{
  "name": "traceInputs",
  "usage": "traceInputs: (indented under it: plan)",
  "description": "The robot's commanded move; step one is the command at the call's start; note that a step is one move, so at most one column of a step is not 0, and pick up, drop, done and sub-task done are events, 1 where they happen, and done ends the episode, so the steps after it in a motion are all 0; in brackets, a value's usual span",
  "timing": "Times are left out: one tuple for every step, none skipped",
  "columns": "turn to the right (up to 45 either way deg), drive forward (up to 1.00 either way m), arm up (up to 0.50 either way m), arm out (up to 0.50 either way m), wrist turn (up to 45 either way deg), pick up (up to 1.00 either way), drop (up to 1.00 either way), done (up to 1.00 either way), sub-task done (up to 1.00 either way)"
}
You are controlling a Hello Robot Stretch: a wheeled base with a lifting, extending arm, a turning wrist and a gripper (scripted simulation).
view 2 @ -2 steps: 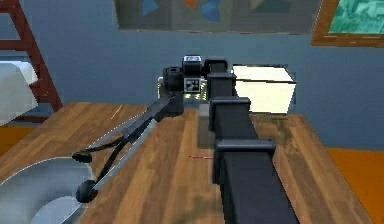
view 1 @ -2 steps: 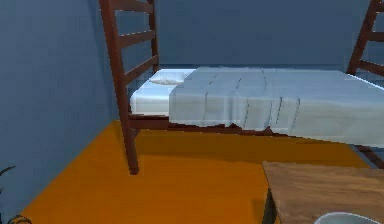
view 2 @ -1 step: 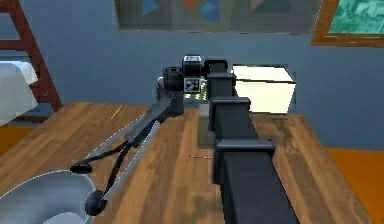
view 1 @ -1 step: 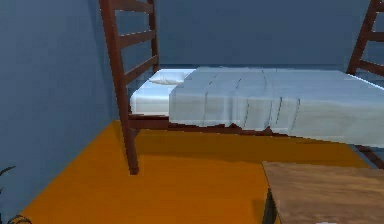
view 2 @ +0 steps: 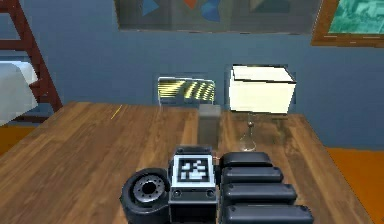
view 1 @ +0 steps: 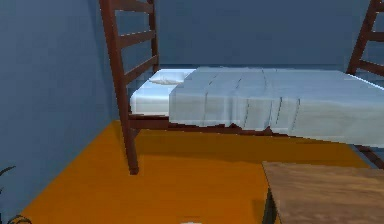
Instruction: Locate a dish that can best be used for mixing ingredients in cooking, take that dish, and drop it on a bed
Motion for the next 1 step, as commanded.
traceInputs:
  plan:
    - [-45.0, 0.00, 0.00, 0.00, 0.0, 0.00, 0.00, 0.00, 0.00]
